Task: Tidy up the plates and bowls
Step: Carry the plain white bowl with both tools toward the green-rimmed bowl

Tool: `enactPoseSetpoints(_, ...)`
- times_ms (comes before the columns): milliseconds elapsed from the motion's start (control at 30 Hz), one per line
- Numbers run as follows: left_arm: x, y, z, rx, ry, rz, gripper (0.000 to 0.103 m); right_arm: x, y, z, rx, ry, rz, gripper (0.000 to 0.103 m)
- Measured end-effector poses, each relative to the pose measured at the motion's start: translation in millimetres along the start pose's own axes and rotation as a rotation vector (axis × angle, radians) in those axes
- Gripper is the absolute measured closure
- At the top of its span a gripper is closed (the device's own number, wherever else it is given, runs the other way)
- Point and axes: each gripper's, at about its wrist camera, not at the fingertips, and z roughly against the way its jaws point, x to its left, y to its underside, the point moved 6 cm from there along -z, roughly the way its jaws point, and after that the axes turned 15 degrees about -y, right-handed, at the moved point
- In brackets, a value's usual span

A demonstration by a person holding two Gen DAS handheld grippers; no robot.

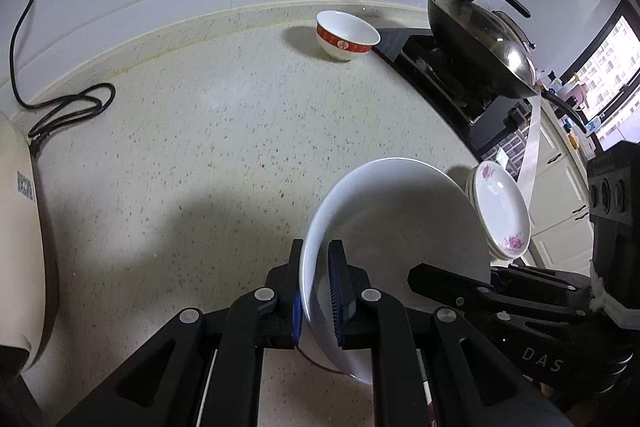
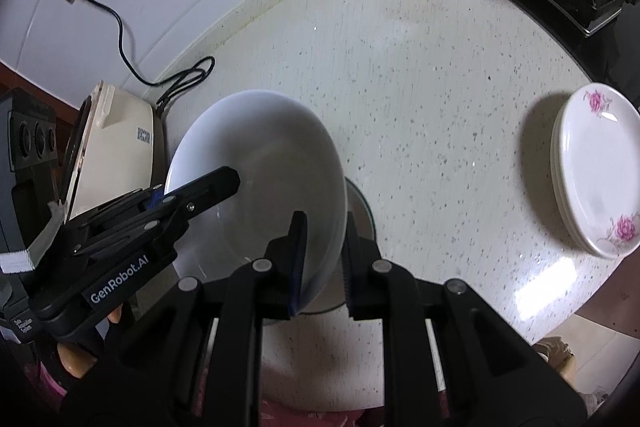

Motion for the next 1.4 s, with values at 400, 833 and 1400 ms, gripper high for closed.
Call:
enactPoseSetpoints(400,2.9,24.7,-14.8,0.049,-0.01,0.004,0.092,-2.9,20.6,-15.3,0.059,0.032,0.0,0.084)
enactPoseSetpoints(833,3.6,27.9,-21.4,0.062,-0.032,-0.008,0.092,-3.1,22.7,-29.2,0.093,0.059,0.008,0.084)
enactPoseSetpoints(1400,-0.2,35.9,-23.8,0.029,-0.137,-0.096,0.091,-7.2,23.0,-36.7,0.108,0.056,-0.019,0.084)
